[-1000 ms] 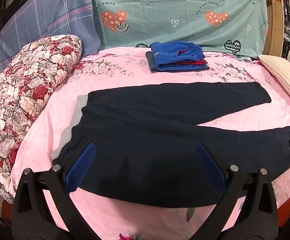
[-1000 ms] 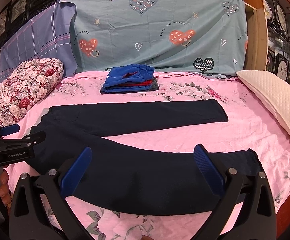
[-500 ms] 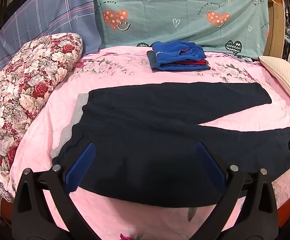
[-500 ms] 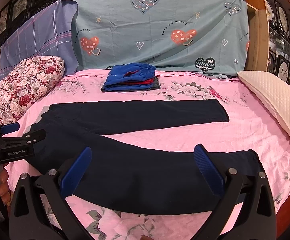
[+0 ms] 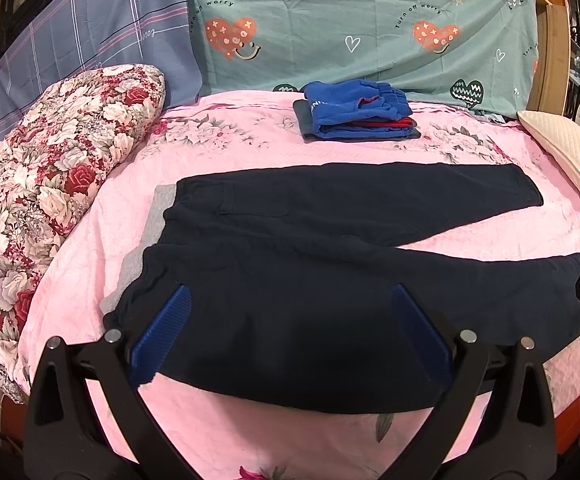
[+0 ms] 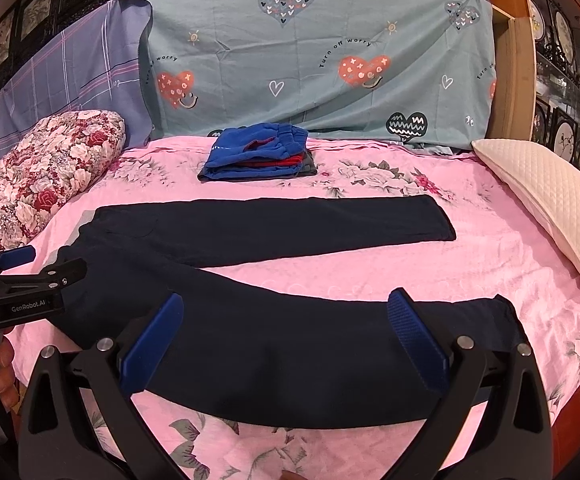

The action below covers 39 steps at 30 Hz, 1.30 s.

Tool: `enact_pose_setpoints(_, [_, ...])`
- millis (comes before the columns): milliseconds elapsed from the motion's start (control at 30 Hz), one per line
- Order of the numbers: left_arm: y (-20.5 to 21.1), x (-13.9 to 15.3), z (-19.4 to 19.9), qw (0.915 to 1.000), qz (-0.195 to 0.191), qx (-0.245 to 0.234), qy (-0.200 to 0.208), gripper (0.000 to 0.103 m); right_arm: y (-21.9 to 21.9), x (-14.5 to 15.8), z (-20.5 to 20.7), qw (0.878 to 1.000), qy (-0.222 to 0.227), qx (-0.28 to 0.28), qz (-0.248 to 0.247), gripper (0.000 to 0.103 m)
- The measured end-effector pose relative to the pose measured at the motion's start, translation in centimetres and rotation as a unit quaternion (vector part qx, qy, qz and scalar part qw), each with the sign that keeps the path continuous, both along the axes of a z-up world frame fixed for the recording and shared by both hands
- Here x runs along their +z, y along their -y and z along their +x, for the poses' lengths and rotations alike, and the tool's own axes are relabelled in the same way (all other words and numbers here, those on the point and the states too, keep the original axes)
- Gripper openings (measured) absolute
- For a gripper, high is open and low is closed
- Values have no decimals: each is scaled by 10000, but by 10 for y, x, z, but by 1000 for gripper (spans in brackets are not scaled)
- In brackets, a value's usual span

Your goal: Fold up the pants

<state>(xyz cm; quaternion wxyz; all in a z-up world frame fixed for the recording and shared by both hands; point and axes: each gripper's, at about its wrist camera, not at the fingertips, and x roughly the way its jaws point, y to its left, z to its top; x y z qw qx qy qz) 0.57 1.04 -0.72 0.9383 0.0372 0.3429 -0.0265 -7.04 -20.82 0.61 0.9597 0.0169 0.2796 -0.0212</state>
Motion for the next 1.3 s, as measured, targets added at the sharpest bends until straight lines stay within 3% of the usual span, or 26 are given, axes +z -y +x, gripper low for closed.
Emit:
enact_pose_setpoints(1000, [0, -7, 1, 10000, -10, -78, 50, 101, 4, -5, 5, 9998, -134, 62, 115, 102])
enact_pose_setpoints(1133, [-13, -7, 15, 9994, 322, -142, 11, 101, 3, -5, 23, 9986, -339, 413, -23, 102])
enact_pose_setpoints(1300, [-70, 4, 80, 9992, 188, -115, -326, 101, -4, 13, 84, 9878, -687, 1340, -403, 102])
